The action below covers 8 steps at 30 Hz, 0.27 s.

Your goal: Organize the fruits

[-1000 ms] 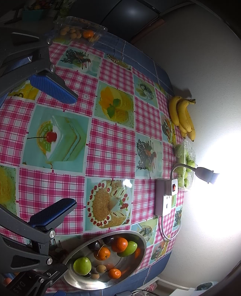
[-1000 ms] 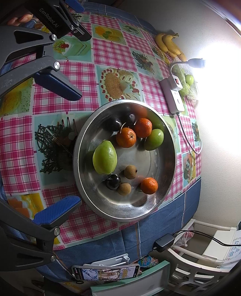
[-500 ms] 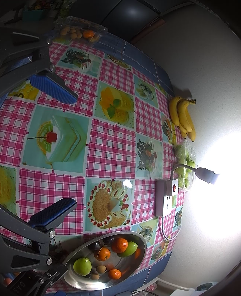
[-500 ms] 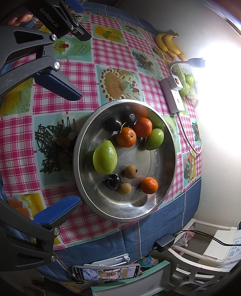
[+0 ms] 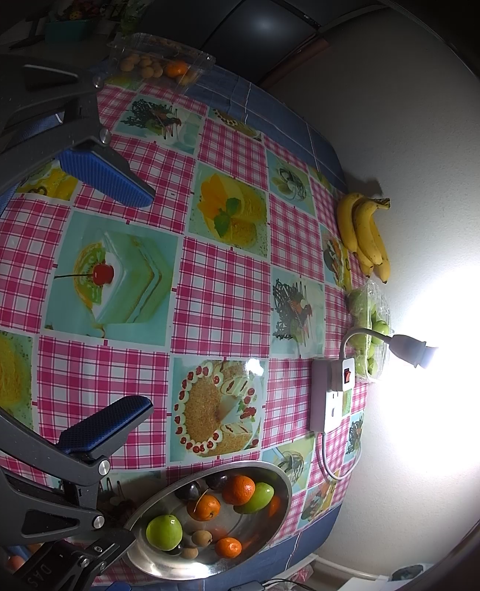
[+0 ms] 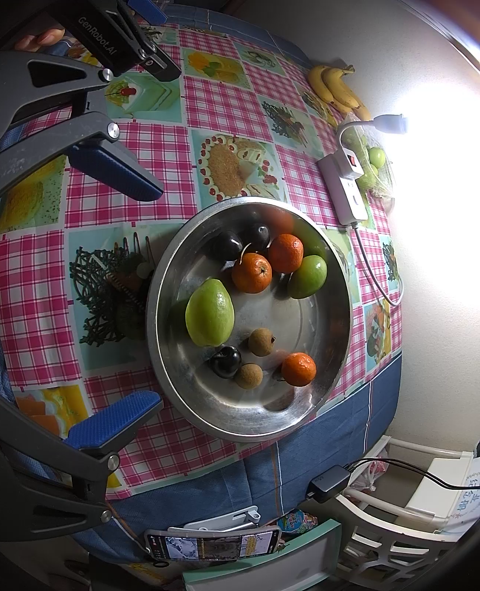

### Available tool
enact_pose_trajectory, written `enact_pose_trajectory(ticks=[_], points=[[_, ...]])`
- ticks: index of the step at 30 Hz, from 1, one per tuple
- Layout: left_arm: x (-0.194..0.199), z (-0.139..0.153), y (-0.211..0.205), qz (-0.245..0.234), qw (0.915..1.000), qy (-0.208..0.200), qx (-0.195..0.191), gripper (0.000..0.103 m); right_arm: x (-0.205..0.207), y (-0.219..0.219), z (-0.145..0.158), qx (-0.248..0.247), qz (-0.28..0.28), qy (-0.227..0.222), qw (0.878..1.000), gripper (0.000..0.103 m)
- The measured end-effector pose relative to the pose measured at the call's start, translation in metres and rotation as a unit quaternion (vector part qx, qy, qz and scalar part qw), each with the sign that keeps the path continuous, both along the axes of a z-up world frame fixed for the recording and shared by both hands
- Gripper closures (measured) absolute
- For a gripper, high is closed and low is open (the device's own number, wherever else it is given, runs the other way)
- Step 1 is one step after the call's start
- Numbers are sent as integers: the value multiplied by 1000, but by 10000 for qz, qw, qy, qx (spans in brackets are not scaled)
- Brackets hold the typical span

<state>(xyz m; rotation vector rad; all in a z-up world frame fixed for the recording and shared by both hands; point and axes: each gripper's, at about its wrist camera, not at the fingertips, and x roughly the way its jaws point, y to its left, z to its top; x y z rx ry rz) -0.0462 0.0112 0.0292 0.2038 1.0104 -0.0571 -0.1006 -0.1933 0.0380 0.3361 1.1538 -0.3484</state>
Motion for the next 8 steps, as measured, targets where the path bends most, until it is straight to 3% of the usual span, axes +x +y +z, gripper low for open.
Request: enact_pose_trajectory(ticks=[8], points=[[-1,1,1,-60,10000,-20,-17,0,0,-1,-1,5,-4,5,10000,1]])
